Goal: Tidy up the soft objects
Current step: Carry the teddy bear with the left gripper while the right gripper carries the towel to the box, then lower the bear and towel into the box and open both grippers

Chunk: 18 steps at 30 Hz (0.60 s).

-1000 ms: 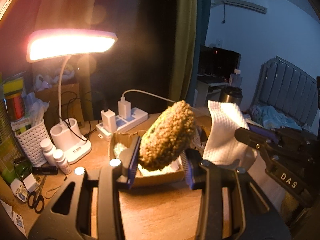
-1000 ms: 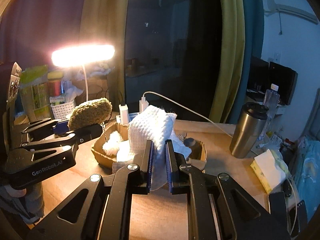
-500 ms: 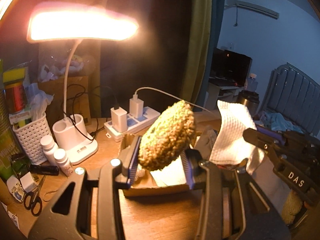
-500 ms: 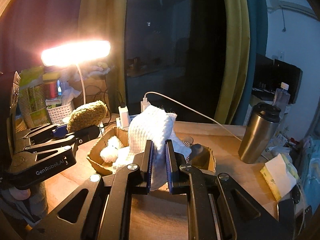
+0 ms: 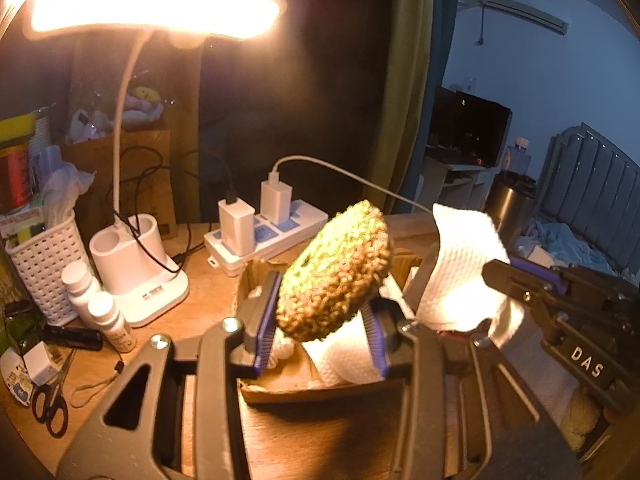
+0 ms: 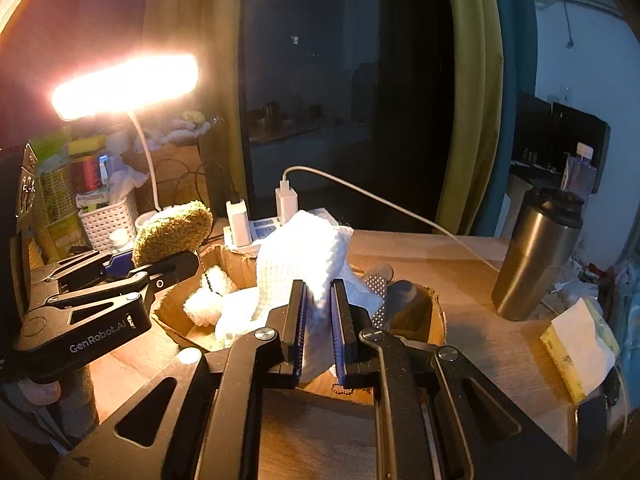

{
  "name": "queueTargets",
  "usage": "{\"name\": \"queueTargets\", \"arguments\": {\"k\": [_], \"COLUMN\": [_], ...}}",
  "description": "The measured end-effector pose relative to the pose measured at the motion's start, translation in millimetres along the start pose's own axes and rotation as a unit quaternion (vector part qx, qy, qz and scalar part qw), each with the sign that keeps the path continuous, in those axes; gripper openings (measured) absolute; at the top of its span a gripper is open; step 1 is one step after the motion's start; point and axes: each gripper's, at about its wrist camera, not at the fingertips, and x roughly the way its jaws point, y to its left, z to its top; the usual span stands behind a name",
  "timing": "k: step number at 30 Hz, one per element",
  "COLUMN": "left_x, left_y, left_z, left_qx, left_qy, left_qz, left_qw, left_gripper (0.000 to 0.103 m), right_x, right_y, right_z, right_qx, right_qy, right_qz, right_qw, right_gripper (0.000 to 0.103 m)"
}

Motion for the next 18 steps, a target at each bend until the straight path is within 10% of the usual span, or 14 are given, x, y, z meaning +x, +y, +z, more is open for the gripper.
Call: {"name": "queueTargets", "arguments": {"k": [18], "left_x": [46], "left_y": [-7], "left_z": [-18], "left_qx": [0.012], "left_qy": [0.053], "left_qz": [-0.002], "left_qw": [0.9985], "left_gripper": [0.039], "right_x": [51], "right_y": [-4], "right_z": [-18], "right_qx": [0.004], "right_qy": [0.05], "right_qz": [0.017], "right_qw": [0.999], "right_gripper": [0.013]}}
